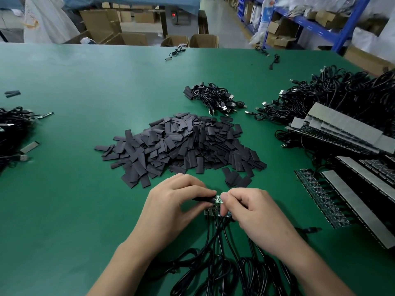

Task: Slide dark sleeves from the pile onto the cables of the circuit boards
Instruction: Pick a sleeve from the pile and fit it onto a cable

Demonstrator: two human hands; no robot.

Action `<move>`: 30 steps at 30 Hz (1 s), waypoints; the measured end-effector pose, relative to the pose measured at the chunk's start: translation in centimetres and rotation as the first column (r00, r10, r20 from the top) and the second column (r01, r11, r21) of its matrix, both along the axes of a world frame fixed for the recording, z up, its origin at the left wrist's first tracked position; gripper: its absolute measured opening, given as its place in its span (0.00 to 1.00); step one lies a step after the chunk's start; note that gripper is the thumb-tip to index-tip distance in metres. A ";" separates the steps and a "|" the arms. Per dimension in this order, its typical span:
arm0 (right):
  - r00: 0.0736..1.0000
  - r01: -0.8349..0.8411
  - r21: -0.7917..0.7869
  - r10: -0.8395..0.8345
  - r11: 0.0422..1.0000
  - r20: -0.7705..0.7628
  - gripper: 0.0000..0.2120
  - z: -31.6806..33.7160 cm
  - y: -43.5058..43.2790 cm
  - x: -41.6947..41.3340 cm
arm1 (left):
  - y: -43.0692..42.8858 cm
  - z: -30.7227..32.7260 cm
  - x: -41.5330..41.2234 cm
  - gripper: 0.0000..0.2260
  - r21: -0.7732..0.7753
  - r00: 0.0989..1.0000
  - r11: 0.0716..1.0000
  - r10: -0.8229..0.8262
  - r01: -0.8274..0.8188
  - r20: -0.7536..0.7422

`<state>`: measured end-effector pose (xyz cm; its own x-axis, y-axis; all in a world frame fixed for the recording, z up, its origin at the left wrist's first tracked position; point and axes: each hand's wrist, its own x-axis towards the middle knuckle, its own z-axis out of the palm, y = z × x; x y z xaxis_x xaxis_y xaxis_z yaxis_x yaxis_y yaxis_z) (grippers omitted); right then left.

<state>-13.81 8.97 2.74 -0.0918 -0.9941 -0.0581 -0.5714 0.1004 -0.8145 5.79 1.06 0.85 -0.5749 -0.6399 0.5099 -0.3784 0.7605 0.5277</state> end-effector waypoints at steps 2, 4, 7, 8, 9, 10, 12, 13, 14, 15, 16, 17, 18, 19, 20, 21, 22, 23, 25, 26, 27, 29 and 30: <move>1.000 0.006 -0.002 -0.006 1.000 -0.002 0.16 0.1 0.0 0.0 | 0.0 0.1 0.1 0.08 0.024 1.000 1.000 -0.013 0.014 -0.006; 1.000 0.006 0.004 -0.006 1.000 0.005 0.16 0.1 0.0 0.0 | -0.1 0.2 0.1 0.09 0.024 1.000 1.000 -0.013 0.013 0.000; 0.999 -0.007 0.026 0.006 1.000 0.044 0.16 0.1 -0.1 -0.1 | 0.1 0.2 -0.1 0.09 0.014 1.000 1.000 0.005 -0.006 0.012; 0.998 -0.010 0.033 0.008 0.999 0.061 0.16 0.1 -0.2 -0.1 | 0.2 0.2 -0.1 0.09 0.023 1.000 1.000 0.011 -0.011 0.002; 0.997 -0.013 0.038 0.010 0.999 0.078 0.16 0.1 -0.2 -0.1 | 0.3 0.2 -0.1 0.09 0.041 1.000 0.999 0.015 -0.014 -0.016; 0.996 -0.015 0.040 0.011 0.999 0.092 0.16 0.1 -0.2 -0.2 | 0.3 0.2 -0.2 0.09 0.065 0.999 0.998 0.016 -0.013 -0.038; 0.995 -0.018 0.040 0.015 0.999 0.094 0.17 0.1 -0.2 -0.2 | 0.4 0.3 -0.2 0.10 0.112 0.998 0.994 0.018 -0.010 -0.068; 0.996 -0.020 0.037 0.016 0.999 0.085 0.17 0.0 -0.1 -0.2 | 0.4 0.3 -0.2 0.10 0.126 0.997 0.992 0.023 -0.013 -0.071; 0.997 -0.020 0.034 0.017 0.999 0.072 0.17 0.0 -0.1 -0.2 | 0.4 0.2 -0.2 0.10 0.133 0.997 0.991 0.031 -0.021 -0.072; 0.998 -0.019 0.030 0.018 0.999 0.061 0.17 0.0 -0.1 -0.2 | 0.4 0.2 -0.1 0.10 0.137 0.997 0.990 0.041 -0.031 -0.072; 0.998 -0.018 0.026 0.017 0.999 0.054 0.17 -0.1 -0.1 -0.2 | 0.4 0.2 -0.1 0.10 0.138 0.996 0.990 0.052 -0.041 -0.073; 0.999 -0.018 0.021 0.017 1.000 0.049 0.17 -0.1 -0.1 -0.2 | 0.4 0.1 -0.1 0.10 0.136 0.996 0.989 0.060 -0.050 -0.073; 0.999 -0.019 0.015 0.018 1.000 0.040 0.17 -0.1 0.0 -0.2 | 0.4 0.1 -0.1 0.10 0.131 0.995 0.990 0.067 -0.057 -0.072; 0.999 -0.020 0.008 0.019 1.000 0.027 0.16 -0.1 0.0 -0.2 | 0.4 0.0 -0.1 0.10 0.127 0.995 0.990 0.069 -0.060 -0.071; 1.000 -0.020 0.004 0.020 1.000 0.012 0.16 -0.1 0.0 -0.2 | 0.3 0.0 -0.1 0.10 0.124 0.995 0.991 0.068 -0.059 -0.069; 1.000 -0.022 0.003 0.022 1.000 0.001 0.16 -0.2 0.0 -0.2 | 0.3 -0.1 -0.1 0.10 0.119 0.996 0.991 0.061 -0.053 -0.065; 1.000 -0.026 0.005 0.026 1.000 -0.005 0.16 -0.2 0.0 -0.2 | 0.3 -0.1 -0.1 0.10 0.107 0.997 0.993 0.051 -0.044 -0.058; 0.999 -0.032 0.008 0.032 0.999 -0.010 0.16 -0.3 0.0 -0.1 | 0.2 -0.1 -0.1 0.09 0.088 0.998 0.996 0.037 -0.033 -0.047; 0.999 -0.047 0.011 0.047 0.999 -0.019 0.16 -0.5 0.0 -0.1 | 0.2 -0.1 -0.2 0.09 0.045 1.000 0.999 0.008 -0.007 -0.024; 0.998 -0.052 0.011 0.052 0.999 -0.019 0.16 -0.5 0.0 0.0 | 0.2 -0.1 -0.2 0.08 0.032 1.000 0.999 -0.001 0.002 -0.019; 0.998 -0.056 0.006 0.056 0.998 -0.015 0.16 -0.5 0.0 0.0 | 0.2 -0.1 -0.3 0.08 0.029 1.000 1.000 -0.003 0.003 -0.022; 0.998 -0.066 -0.016 0.066 0.998 -0.002 0.14 -0.3 0.0 -0.1 | 0.1 -0.1 -0.2 0.08 0.043 0.999 0.999 0.016 -0.015 -0.042; 0.997 -0.072 -0.030 0.072 0.997 0.008 0.13 -0.1 0.1 -0.2 | 0.1 -0.1 -0.1 0.08 0.056 0.998 0.998 0.031 -0.028 -0.053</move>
